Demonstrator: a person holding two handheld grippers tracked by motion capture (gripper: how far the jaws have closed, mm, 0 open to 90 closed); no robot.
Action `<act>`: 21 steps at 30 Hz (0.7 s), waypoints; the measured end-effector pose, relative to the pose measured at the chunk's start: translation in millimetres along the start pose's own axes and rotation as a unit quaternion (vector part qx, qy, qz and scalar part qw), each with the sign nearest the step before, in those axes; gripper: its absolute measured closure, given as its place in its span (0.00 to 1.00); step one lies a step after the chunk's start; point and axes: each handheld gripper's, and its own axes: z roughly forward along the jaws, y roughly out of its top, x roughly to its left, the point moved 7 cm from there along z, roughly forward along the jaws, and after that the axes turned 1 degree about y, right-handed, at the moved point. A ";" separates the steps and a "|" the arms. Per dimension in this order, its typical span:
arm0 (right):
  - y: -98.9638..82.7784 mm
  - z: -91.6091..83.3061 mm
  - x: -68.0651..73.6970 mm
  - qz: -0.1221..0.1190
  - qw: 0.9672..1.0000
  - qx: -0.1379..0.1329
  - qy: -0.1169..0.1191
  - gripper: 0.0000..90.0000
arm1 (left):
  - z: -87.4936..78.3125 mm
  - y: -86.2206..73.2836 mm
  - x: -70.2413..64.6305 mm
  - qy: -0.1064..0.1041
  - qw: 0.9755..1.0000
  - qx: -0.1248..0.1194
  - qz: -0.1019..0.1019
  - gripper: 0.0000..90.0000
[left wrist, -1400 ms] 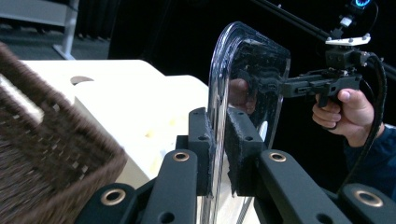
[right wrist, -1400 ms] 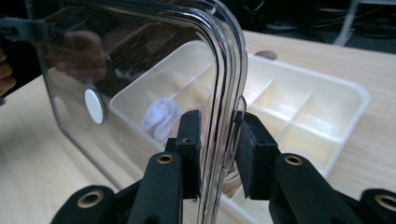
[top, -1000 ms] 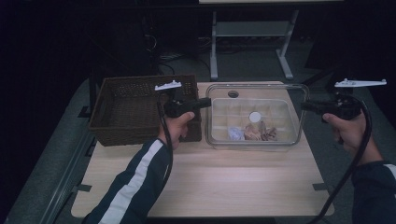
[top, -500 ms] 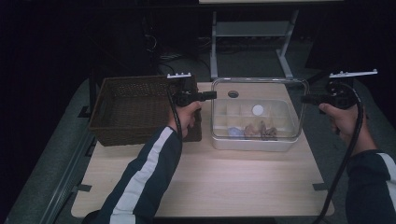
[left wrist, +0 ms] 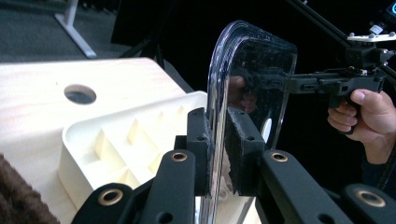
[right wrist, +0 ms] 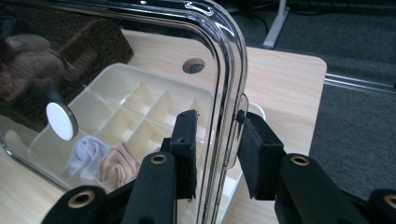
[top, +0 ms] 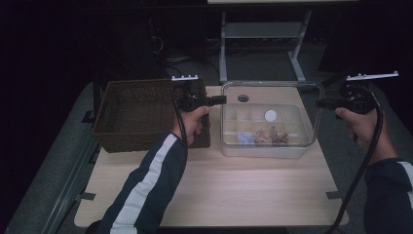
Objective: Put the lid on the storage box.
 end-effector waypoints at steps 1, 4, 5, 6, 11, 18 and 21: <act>-1.3 1.1 0.4 -0.002 1.000 0.004 -0.004 0.75 | 0.6 -0.7 1.4 -0.001 1.000 -0.002 -0.002 0.89; -0.7 4.9 0.0 -0.007 1.000 0.003 -0.012 0.75 | 4.2 -1.1 6.3 0.008 1.000 -0.002 -0.006 0.88; -0.4 6.5 -0.5 -0.006 1.000 0.004 -0.014 0.75 | 4.7 -1.1 7.9 0.012 1.000 0.000 -0.004 0.88; -0.3 7.5 -0.6 -0.004 1.000 0.005 -0.015 0.75 | 5.8 -0.8 9.8 0.015 1.000 0.000 -0.006 0.88; 0.4 17.7 -0.9 -0.011 1.000 0.018 -0.022 0.75 | 12.4 -3.7 21.5 0.037 0.999 0.011 -0.015 0.86; 1.7 31.4 -12.3 0.001 1.000 0.017 -0.024 0.75 | 25.2 1.2 28.1 0.064 0.998 0.025 -0.008 0.82; 1.3 36.4 -15.3 0.006 1.000 0.018 -0.025 0.74 | 30.2 0.4 34.1 0.073 0.997 0.032 -0.012 0.81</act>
